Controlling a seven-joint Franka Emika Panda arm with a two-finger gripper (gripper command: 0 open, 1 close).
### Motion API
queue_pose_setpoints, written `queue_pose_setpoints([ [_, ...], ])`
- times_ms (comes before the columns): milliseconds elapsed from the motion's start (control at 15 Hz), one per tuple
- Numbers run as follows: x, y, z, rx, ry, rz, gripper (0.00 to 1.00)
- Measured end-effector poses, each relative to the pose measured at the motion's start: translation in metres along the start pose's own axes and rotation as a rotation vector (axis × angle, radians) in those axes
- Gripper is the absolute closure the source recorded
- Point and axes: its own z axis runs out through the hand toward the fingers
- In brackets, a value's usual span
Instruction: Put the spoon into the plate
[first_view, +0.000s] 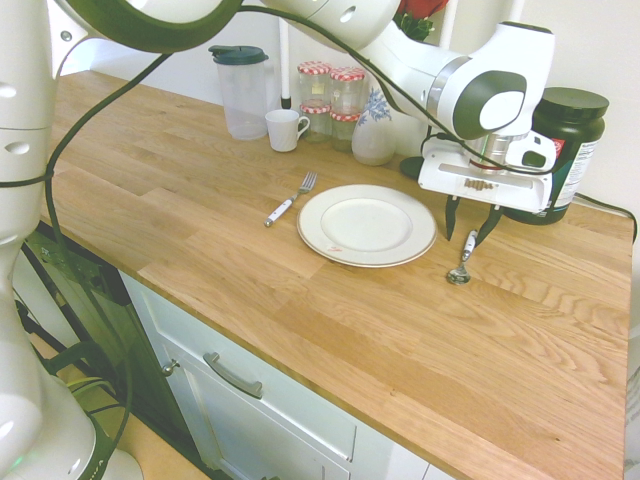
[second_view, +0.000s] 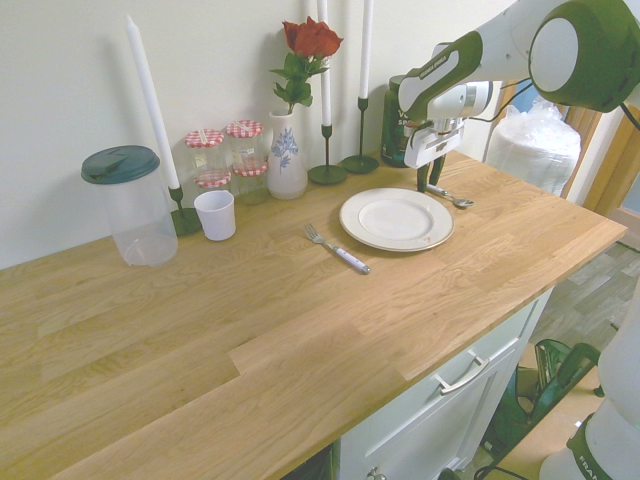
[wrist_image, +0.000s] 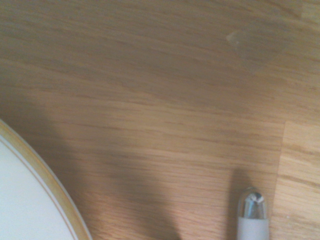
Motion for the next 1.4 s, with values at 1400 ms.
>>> queue_pose_setpoints([
  [1400,-0.066,-0.072,-0.102,-0.025,0.023,0.033,1.00],
])
